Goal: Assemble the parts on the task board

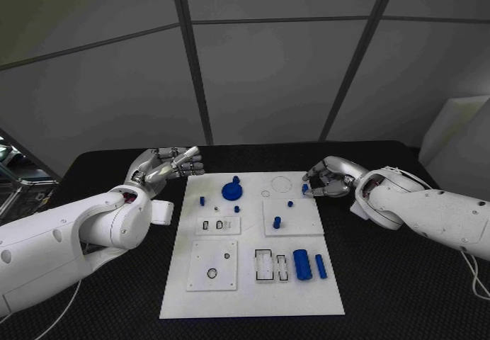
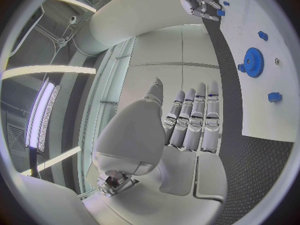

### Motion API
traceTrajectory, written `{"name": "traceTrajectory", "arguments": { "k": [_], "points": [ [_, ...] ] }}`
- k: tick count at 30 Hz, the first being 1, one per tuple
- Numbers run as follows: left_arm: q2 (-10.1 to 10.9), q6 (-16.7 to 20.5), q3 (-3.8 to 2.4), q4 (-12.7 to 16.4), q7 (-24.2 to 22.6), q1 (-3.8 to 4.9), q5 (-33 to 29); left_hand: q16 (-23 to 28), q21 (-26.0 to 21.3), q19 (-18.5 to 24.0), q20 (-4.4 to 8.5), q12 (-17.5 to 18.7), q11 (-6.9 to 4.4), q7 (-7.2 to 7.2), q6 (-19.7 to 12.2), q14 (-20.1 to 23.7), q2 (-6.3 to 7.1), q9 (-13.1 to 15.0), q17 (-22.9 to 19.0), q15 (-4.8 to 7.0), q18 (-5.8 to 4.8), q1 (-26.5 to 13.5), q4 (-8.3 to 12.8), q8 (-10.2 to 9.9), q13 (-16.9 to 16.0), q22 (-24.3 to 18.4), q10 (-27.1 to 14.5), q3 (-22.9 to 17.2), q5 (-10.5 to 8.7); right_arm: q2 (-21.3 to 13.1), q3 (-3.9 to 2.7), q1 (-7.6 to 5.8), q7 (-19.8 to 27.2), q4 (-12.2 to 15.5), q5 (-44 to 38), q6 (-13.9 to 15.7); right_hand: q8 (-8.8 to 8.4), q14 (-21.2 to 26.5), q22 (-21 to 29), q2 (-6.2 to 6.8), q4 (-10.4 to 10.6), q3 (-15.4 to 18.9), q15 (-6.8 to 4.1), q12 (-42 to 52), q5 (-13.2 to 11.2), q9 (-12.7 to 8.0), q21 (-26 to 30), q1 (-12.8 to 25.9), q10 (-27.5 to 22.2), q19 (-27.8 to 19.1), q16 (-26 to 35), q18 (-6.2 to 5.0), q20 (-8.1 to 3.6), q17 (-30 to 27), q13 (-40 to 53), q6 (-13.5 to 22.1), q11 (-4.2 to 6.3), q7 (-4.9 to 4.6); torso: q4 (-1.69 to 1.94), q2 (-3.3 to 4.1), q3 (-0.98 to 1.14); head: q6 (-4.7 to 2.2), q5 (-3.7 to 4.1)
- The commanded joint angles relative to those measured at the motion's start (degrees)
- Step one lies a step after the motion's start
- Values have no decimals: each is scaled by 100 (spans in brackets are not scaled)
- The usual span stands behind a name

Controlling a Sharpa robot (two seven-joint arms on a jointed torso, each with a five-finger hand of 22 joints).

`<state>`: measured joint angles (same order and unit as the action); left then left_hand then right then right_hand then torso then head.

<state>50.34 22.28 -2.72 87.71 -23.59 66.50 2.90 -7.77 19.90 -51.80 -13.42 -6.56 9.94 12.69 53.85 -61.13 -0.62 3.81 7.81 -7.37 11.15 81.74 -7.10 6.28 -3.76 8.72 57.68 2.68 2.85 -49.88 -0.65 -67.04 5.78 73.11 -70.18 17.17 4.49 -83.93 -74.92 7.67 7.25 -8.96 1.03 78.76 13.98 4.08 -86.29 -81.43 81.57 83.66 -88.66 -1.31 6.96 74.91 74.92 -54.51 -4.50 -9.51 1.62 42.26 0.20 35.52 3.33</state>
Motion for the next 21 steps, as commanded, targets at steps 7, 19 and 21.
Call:
{"name": "traceTrajectory", "arguments": {
  "k": [7, 19, 21],
  "points": [
    [-8, -63, -5, -6, 6, 7, 12, 39, 31, -25, -5, 35, -2, -5, 33, -19, -56, -2, 6, -2, -71, 11, 31, -40, 6, -8, 17, 0, -7, 47, -3, 7, 62, -54, -2, -156, 79, -529, -779, -90, -54, 16, -63, 69, 31, 19, 1, -17, 41, 34, 8, -50, -7, 1174, 430, -168, 11, 21, -4, -2, 4, 11, 3],
    [-12, -57, -5, -12, 10, 7, 12, 39, 31, -25, -5, 35, -2, -5, 33, -19, -56, -2, 6, -2, -71, 11, 31, -40, 6, -8, 17, 0, -7, 94, -3, 10, 39, -94, -54, -166, 148, -535, -818, -203, -56, -5, -92, 109, 49, 34, -17, -6, 78, 67, -2, -41, -30, 1198, 471, -359, 48, 64, 3, -5, 0, 16, 14],
    [-12, -56, -5, -13, 10, 7, 12, 39, 31, -25, -5, 35, -2, -5, 33, -19, -56, -2, 6, -2, -71, 11, 31, -40, 6, -8, 17, 0, -7, 99, -3, 10, 32, -101, -56, -171, 173, -538, -834, -236, -57, -16, -104, 123, 51, 40, -25, -6, 91, 81, -8, -37, -40, 1211, 486, -422, 65, 84, 2, -6, 0, 21, 10]
  ]
}}
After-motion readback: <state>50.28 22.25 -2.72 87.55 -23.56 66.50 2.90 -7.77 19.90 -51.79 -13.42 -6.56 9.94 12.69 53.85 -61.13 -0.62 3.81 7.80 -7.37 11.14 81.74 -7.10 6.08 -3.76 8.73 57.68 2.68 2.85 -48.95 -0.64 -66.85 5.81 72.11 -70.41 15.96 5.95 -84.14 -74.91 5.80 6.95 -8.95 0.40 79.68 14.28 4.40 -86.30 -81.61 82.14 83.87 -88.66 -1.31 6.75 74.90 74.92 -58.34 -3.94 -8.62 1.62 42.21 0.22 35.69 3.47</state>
